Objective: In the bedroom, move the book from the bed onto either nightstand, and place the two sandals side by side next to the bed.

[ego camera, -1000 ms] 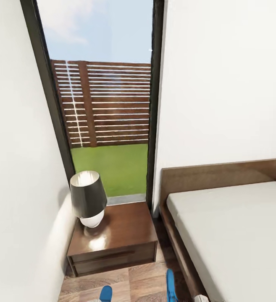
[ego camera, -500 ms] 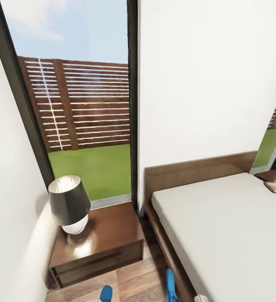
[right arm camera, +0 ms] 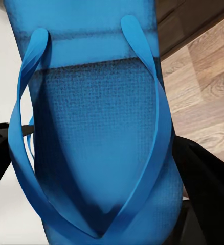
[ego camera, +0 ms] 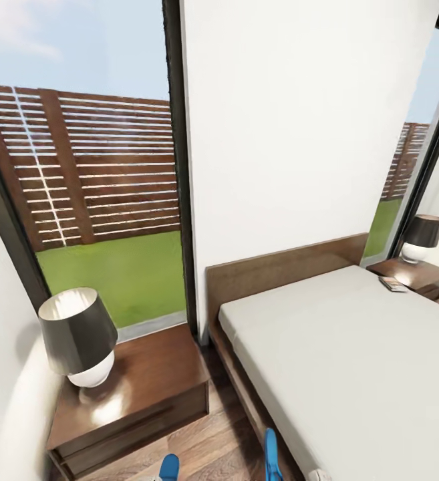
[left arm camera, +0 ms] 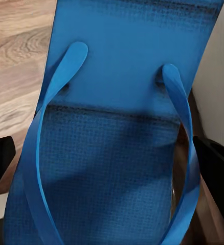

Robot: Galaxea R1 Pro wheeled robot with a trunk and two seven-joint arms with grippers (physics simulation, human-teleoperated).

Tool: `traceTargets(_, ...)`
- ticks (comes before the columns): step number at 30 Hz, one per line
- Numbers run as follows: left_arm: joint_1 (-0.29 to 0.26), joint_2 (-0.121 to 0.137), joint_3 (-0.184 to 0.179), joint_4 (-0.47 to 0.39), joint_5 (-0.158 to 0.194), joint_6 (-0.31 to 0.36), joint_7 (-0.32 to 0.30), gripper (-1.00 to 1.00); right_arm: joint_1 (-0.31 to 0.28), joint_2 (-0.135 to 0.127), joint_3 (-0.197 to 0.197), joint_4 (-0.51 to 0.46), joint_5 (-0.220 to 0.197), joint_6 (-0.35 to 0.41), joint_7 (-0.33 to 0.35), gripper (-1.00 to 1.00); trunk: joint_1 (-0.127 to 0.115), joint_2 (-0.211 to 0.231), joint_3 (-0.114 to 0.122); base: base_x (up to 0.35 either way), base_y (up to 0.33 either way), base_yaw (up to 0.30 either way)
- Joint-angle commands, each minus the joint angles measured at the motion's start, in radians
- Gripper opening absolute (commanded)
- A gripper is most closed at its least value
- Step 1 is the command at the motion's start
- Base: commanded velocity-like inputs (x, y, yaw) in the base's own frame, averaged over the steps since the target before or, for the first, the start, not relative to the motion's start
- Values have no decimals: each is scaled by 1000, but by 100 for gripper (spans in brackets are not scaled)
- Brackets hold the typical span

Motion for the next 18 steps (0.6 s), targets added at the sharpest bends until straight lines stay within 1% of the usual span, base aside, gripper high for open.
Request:
traceTargets(1, 0, 0, -9, -3, 10, 3, -6, -100, -1, 0, 7, 0, -10, 7, 4, -100, 0, -1, -1, 0, 0, -76)
traceTargets(2, 0, 0, -9, -6, 10, 3, -10, -100, -1, 0, 7, 0, -10, 7, 6, -100, 0, -1, -1, 0, 0, -49)
traceTargets(4, 0, 1, -7, -21, 10, 4, -46, -100, -1, -1, 7, 0, -10, 7, 8, -100, 0, -1, -1, 0, 0, -22)
traceTargets(5, 0, 2, -7, -31, 9, 5, -84, -100, -1, -1, 7, 0, -10, 7, 9, -100, 0, -1, -1, 0, 0, -13)
traceTargets(6, 0, 8, -6, -50, 8, 7, -163, -100, -1, -2, 7, 0, -10, 8, 9, -100, 0, -1, -1, 0, 0, -7)
traceTargets(7, 0, 30, -5, -70, 8, 10, -247, -100, -1, -2, 7, 0, -10, 8, 9, -100, 0, -1, -1, 0, 0, -3)
traceTargets(8, -1, 56, -3, -94, 8, 14, -314, -100, -1, -3, 6, 0, -10, 9, 10, -100, 0, -1, -1, 0, 0, -2)
traceTargets(9, -2, 69, -3, -114, 8, 18, -344, -100, -1, -7, 6, 0, -10, 9, 11, -100, 0, -1, -1, 0, 0, -1)
traceTargets(10, -3, 77, -2, -136, 8, 28, -363, -100, -1, -15, 6, 0, -11, 10, 11, -100, 0, -1, -1, 0, 0, 0)
traceTargets(11, -5, 84, -2, -172, 8, 56, -379, -100, -1, -35, 6, 0, -12, 10, 12, -100, 0, -1, -1, 0, 0, 0)
traceTargets(14, -6, 90, -4, -227, 8, 104, -387, -100, -1, -68, 7, 0, -14, 10, 13, -100, 0, -1, -1, 0, 0, 0)
traceTargets(15, -5, 91, -5, -234, 9, 111, -387, -100, -1, -75, 7, 0, -15, 10, 13, -100, 0, -1, -1, 0, 0, -15)
traceTargets(18, -3, 105, -7, -236, 10, 115, -389, -100, -1, -79, 7, -1, -16, 10, 13, -100, 0, -1, -1, 0, 0, -119)
